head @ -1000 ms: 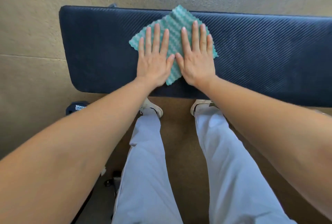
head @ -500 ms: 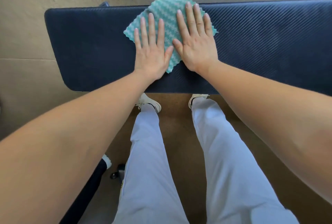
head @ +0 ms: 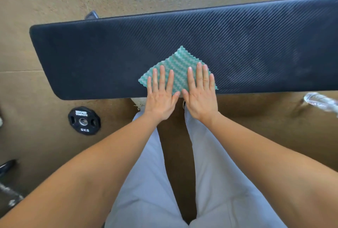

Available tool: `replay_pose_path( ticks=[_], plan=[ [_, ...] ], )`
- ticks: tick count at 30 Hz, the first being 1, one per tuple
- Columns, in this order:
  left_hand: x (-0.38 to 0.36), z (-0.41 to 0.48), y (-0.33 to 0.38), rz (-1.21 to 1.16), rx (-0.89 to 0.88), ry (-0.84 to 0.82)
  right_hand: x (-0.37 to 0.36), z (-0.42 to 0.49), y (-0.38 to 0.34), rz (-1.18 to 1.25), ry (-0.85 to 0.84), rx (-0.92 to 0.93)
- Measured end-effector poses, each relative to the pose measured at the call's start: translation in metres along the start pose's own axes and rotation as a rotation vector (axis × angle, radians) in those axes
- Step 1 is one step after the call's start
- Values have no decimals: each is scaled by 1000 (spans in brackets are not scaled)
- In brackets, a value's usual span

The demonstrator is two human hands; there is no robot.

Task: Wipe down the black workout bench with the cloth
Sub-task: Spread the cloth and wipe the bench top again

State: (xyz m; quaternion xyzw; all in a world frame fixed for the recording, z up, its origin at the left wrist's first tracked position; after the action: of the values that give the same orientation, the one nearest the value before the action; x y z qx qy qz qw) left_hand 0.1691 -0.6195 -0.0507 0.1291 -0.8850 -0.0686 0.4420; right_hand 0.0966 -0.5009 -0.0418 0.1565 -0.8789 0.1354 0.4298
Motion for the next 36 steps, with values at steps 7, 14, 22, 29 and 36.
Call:
replay_pose_path(
  ticks=[7,14,22,29,36],
  plan=[
    [72,95,-22,11,-34,82,64,103,4,50,116,-121],
    [118,147,-19,65,-79,192,102,142,26,20,208,-83],
    [88,123,21,130,-190,188,77,94,58,19,201,-160],
    [22,63,76,166,-352,81,10,1,92,39,152,-328],
    [2,30,99,171,-503,64,-3,-41,79,128,176,-237]
  ],
)
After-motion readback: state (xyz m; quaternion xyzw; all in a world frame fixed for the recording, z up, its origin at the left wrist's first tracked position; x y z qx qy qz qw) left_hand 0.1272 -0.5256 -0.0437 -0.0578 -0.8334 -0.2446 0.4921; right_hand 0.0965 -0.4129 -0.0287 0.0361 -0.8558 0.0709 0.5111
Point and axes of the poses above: each hand's wrist, its own z-axis towards the middle knuckle, its own x-axis out of the back of the hand, y = z × x, the point moved 8 cm from there along z, towards the middle knuckle, and after that the axes turned 12 degrees about -x, right-handed, at the moved point
